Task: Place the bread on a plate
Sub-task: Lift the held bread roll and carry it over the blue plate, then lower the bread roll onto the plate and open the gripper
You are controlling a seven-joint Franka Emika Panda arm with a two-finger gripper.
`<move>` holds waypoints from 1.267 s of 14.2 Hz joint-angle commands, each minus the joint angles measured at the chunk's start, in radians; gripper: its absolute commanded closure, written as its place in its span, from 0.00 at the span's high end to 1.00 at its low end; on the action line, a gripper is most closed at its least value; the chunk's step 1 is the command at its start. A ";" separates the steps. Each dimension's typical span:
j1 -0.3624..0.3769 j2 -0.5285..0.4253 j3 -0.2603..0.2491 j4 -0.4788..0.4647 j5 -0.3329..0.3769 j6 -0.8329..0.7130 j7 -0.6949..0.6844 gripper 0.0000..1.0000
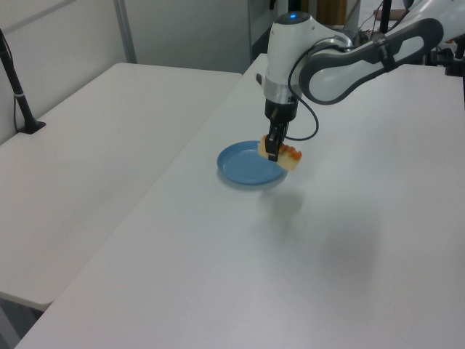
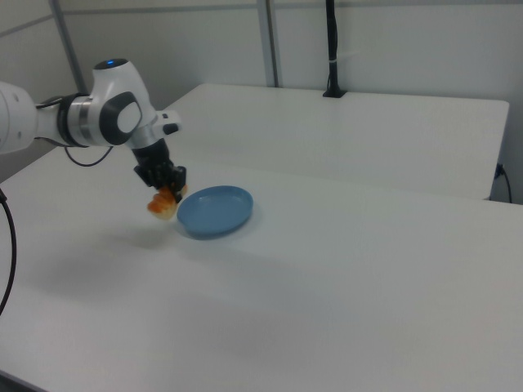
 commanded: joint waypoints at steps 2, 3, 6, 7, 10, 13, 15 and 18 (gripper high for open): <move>-0.052 0.049 -0.026 0.060 0.007 0.092 -0.049 0.40; -0.055 0.061 -0.026 0.060 0.007 0.130 -0.043 0.42; -0.060 0.119 -0.026 0.065 0.007 0.232 -0.005 0.55; -0.061 0.129 -0.026 0.071 0.007 0.238 0.011 0.62; -0.058 0.146 -0.026 0.083 0.002 0.256 0.046 1.00; -0.061 0.117 -0.026 0.082 0.005 0.241 0.049 1.00; -0.092 0.023 -0.018 0.077 0.003 0.034 0.048 1.00; -0.144 -0.115 0.002 0.074 -0.004 -0.244 0.026 1.00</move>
